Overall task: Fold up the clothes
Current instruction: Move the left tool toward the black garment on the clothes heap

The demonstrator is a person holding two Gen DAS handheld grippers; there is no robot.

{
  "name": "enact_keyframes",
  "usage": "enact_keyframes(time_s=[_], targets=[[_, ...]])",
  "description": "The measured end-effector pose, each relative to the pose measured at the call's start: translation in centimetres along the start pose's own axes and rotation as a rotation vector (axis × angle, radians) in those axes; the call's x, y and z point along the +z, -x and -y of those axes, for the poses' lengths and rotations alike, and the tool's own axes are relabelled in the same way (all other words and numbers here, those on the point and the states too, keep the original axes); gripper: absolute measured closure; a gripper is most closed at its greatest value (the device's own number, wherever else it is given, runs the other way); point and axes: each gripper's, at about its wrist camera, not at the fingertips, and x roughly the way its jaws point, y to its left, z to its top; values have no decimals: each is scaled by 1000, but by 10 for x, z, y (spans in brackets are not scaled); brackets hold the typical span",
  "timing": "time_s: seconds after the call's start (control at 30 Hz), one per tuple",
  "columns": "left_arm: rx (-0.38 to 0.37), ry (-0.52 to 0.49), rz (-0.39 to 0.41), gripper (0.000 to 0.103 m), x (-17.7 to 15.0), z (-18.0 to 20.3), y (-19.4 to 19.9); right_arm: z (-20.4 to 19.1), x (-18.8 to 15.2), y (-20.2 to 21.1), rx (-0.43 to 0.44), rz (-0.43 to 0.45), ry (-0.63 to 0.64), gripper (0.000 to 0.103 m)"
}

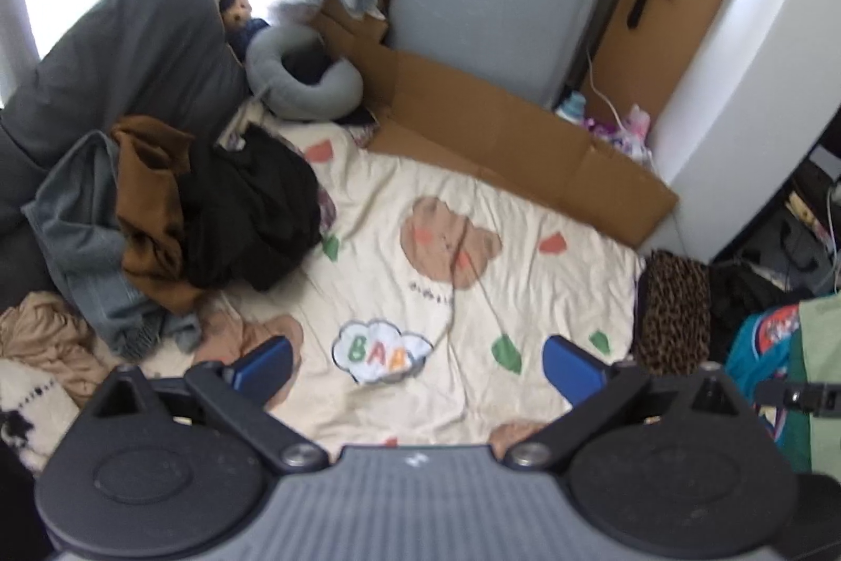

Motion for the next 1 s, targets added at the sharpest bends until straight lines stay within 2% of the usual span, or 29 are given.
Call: enact_keyframes(time_s=[0.27, 0.5, 0.63, 1.0], targets=[[20, 11, 59, 1, 22, -21, 0, -6, 18, -9, 23, 32, 12, 1], [48, 23, 119, 1, 36, -43, -5, -14, 42, -24, 83, 38, -1, 1], [33, 40, 154, 1, 42, -56, -9, -22, 59, -33, 119, 43, -1, 1], [134, 65, 189, 5, 51, -95, -43, -38, 97, -68, 110, 98, 79, 1]])
